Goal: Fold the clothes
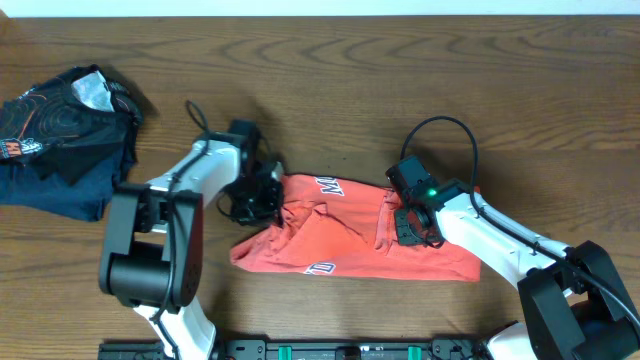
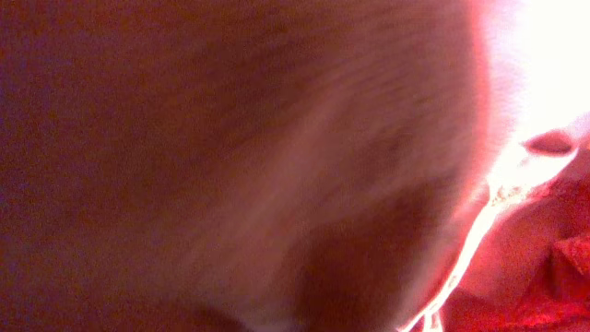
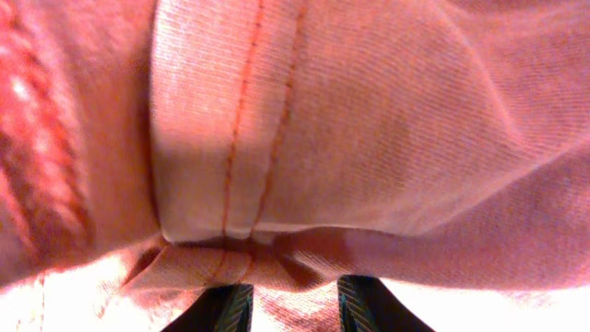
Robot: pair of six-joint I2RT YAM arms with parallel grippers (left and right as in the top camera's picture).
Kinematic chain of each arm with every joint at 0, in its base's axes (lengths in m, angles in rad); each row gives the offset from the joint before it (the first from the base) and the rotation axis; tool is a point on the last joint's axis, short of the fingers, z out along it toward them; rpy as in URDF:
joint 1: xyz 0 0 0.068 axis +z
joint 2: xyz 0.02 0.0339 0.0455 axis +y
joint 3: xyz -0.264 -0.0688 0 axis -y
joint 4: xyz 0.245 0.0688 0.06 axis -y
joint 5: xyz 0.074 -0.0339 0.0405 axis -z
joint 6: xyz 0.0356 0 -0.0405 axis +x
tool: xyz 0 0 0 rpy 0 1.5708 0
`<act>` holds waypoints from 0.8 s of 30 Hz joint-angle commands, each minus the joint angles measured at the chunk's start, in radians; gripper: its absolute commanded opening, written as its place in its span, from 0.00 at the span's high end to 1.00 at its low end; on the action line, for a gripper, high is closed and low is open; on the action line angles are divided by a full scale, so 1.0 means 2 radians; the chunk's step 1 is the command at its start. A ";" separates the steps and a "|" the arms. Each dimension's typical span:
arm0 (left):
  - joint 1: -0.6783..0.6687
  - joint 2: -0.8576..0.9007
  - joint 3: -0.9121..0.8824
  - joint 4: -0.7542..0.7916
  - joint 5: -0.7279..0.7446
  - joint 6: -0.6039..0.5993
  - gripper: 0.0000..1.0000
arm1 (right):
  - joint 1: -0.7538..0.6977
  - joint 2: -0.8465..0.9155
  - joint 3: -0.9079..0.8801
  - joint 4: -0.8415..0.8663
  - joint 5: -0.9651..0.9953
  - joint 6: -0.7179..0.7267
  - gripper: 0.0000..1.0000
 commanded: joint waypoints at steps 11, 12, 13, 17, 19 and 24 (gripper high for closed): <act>0.065 -0.062 0.017 -0.023 -0.121 -0.022 0.92 | -0.003 -0.055 0.125 -0.080 0.000 -0.039 0.58; 0.068 -0.067 0.019 -0.025 -0.134 -0.026 0.92 | -0.004 -0.060 0.131 -0.087 0.005 -0.039 0.58; 0.071 -0.071 0.022 -0.028 -0.148 -0.033 0.92 | -0.005 -0.065 0.135 -0.092 0.009 -0.039 0.58; 0.089 -0.091 0.048 -0.048 -0.202 -0.055 0.91 | -0.027 -0.077 0.136 -0.108 0.023 -0.038 0.59; 0.097 -0.097 0.068 -0.061 -0.217 -0.061 0.91 | -0.045 -0.077 0.136 -0.114 0.022 -0.038 0.59; 0.098 -0.105 0.132 -0.109 -0.187 -0.077 0.91 | -0.097 -0.076 0.135 -0.119 0.022 -0.041 0.58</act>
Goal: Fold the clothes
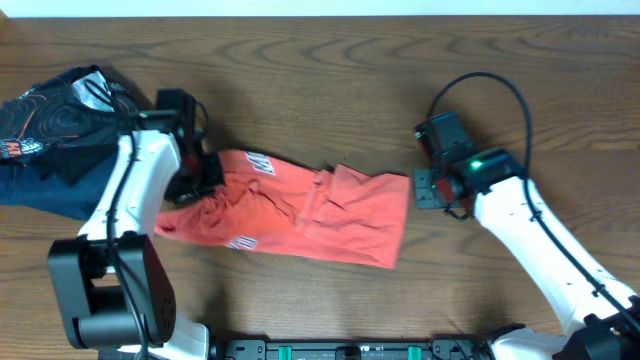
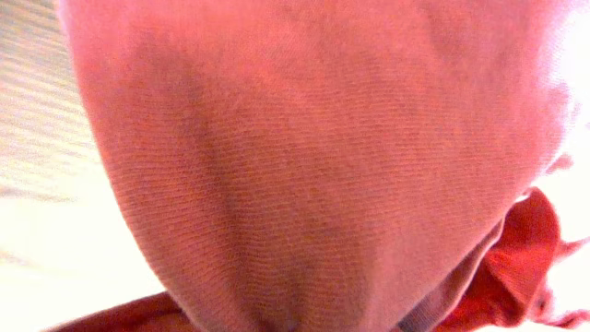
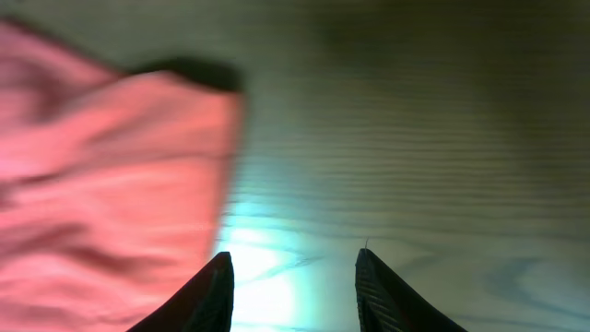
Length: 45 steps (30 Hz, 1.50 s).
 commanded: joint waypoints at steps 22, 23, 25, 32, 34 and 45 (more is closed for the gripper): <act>-0.359 0.022 0.056 0.060 0.035 -0.155 0.90 | -0.051 0.000 -0.014 -0.004 0.005 -0.021 0.59; -0.366 0.027 0.056 0.064 0.036 -0.155 0.90 | -0.051 0.000 -0.014 -0.004 0.004 -0.021 0.59; -0.380 0.035 0.056 0.075 0.035 -0.155 0.90 | -0.051 0.000 -0.014 -0.004 0.004 -0.021 0.59; -0.404 0.045 0.056 0.095 0.035 -0.155 0.86 | -0.051 0.000 -0.014 -0.003 0.003 -0.021 0.59; -0.405 0.046 0.056 0.100 0.036 -0.155 0.84 | -0.051 0.000 -0.014 -0.003 0.002 -0.021 0.59; -0.405 0.007 0.056 0.122 0.131 -0.089 0.77 | -0.051 0.000 -0.014 0.031 -0.056 -0.021 0.57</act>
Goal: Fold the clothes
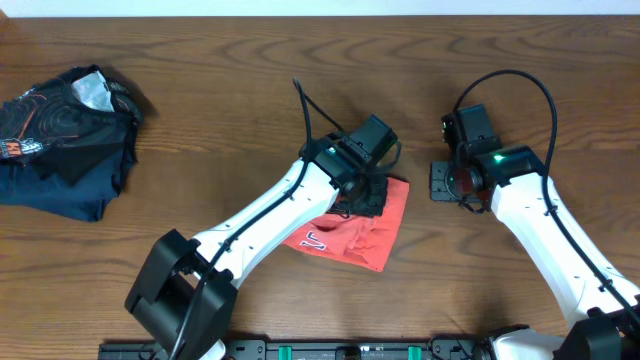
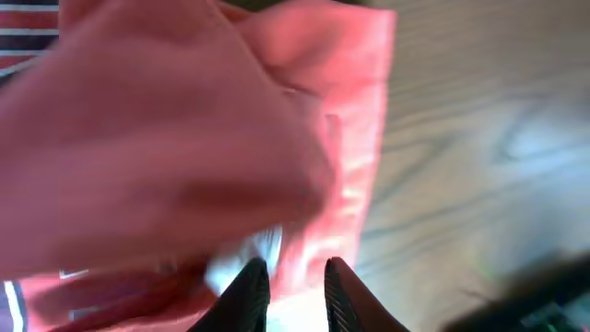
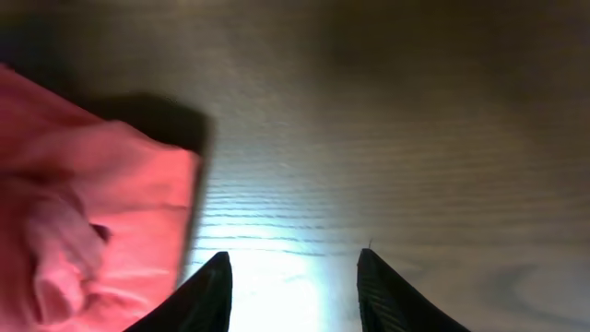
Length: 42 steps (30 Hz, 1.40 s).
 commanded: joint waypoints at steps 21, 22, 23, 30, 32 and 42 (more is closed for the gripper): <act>0.182 -0.061 -0.028 -0.031 -0.012 0.034 0.70 | 0.101 0.023 -0.006 0.147 -0.148 -0.128 0.47; 0.182 -0.051 -0.029 -0.031 -0.006 0.034 0.70 | 0.108 0.029 -0.006 0.151 -0.143 -0.130 0.47; 0.182 -0.038 -0.028 -0.031 -0.002 0.034 0.70 | 0.115 0.037 -0.006 0.155 -0.142 -0.136 0.47; 0.179 0.033 -0.029 -0.031 0.005 0.035 0.70 | 0.140 0.080 -0.006 0.170 -0.142 -0.140 0.48; 0.178 0.044 -0.029 -0.029 0.006 0.035 0.69 | 0.140 0.088 -0.006 0.171 -0.131 -0.134 0.60; 0.171 0.052 -0.030 -0.015 0.005 0.036 0.69 | 0.129 0.085 -0.006 0.115 0.038 0.027 0.87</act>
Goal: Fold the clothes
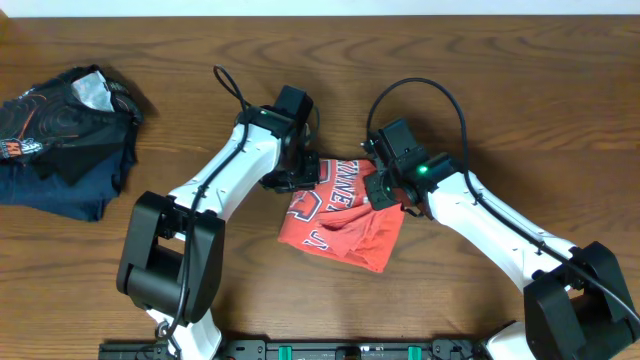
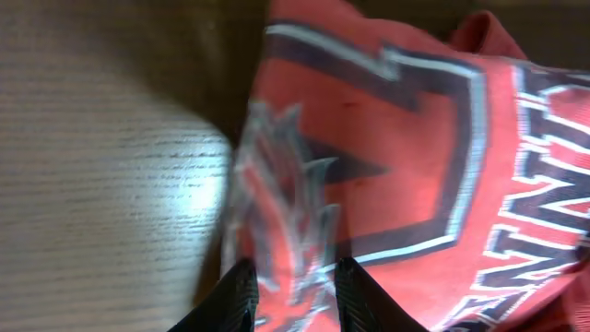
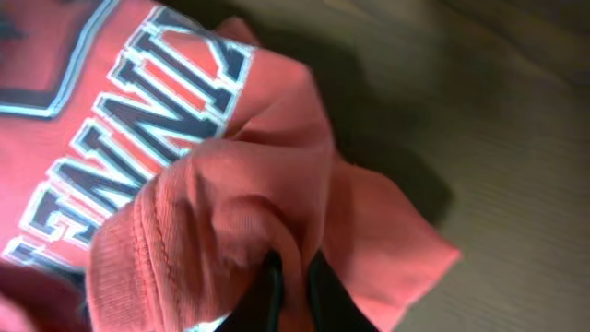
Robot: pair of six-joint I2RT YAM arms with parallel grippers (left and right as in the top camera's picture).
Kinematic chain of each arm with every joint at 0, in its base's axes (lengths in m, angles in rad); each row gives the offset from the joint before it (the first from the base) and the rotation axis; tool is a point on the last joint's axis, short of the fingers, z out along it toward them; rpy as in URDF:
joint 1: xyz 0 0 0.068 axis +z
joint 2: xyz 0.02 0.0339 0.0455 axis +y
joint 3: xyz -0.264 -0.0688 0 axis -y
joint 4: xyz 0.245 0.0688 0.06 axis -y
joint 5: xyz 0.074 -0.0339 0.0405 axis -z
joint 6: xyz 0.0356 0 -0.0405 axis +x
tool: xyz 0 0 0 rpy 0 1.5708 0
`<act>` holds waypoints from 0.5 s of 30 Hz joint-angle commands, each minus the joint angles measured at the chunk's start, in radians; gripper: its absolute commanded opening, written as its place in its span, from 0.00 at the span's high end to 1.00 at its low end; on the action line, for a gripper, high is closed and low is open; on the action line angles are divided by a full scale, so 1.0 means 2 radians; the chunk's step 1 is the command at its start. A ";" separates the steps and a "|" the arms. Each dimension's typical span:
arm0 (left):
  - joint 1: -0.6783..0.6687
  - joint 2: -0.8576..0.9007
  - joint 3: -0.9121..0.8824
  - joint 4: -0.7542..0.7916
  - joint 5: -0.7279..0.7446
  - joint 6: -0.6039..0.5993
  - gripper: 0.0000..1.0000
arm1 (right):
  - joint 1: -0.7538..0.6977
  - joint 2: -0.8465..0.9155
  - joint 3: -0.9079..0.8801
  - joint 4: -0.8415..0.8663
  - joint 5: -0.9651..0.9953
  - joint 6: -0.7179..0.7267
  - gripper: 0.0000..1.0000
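A red shirt [image 1: 340, 215] with navy and white lettering lies bunched in a rough square at the table's middle. My left gripper [image 1: 300, 178] sits at its upper left edge. In the left wrist view its fingers stand apart over the printed cloth [image 2: 396, 166], so the left gripper [image 2: 297, 295] is open. My right gripper [image 1: 383, 190] is at the shirt's upper right corner. In the right wrist view the right gripper [image 3: 295, 286] is shut on a raised fold of the red shirt [image 3: 184, 184].
A heap of dark navy and black clothes [image 1: 60, 130] lies at the far left of the wooden table [image 1: 500, 100]. The right arm [image 1: 500, 240] stretches from the lower right across the table toward the shirt.
My left gripper left the shirt's upper right corner, released the cloth and now stands open at the left edge. My right gripper, open beside the shirt, is now shut on its upper right fold. Lettering now faces up.
First the shirt lay stretched wide with a gripper on each end. Then the right gripper was open and off it, while the left held it further left. Later the left held it doubled over at the middle. Now the right grips it and the left is open.
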 commanded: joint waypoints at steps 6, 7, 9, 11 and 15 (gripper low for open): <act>-0.020 0.001 -0.018 0.036 0.002 0.005 0.69 | -0.029 -0.002 0.000 -0.065 0.093 0.113 0.82; -0.023 0.001 -0.023 0.043 0.002 0.005 0.69 | -0.032 -0.002 0.000 -0.073 0.101 0.119 0.79; -0.030 0.001 -0.030 0.048 0.002 0.005 0.69 | -0.040 -0.002 0.000 -0.083 0.114 0.125 0.76; -0.037 0.001 -0.033 0.049 0.002 0.005 0.70 | -0.047 -0.002 0.000 -0.085 0.117 0.126 0.75; -0.045 0.001 -0.035 0.048 0.002 0.005 0.69 | -0.067 -0.006 0.000 -0.093 0.107 0.152 0.79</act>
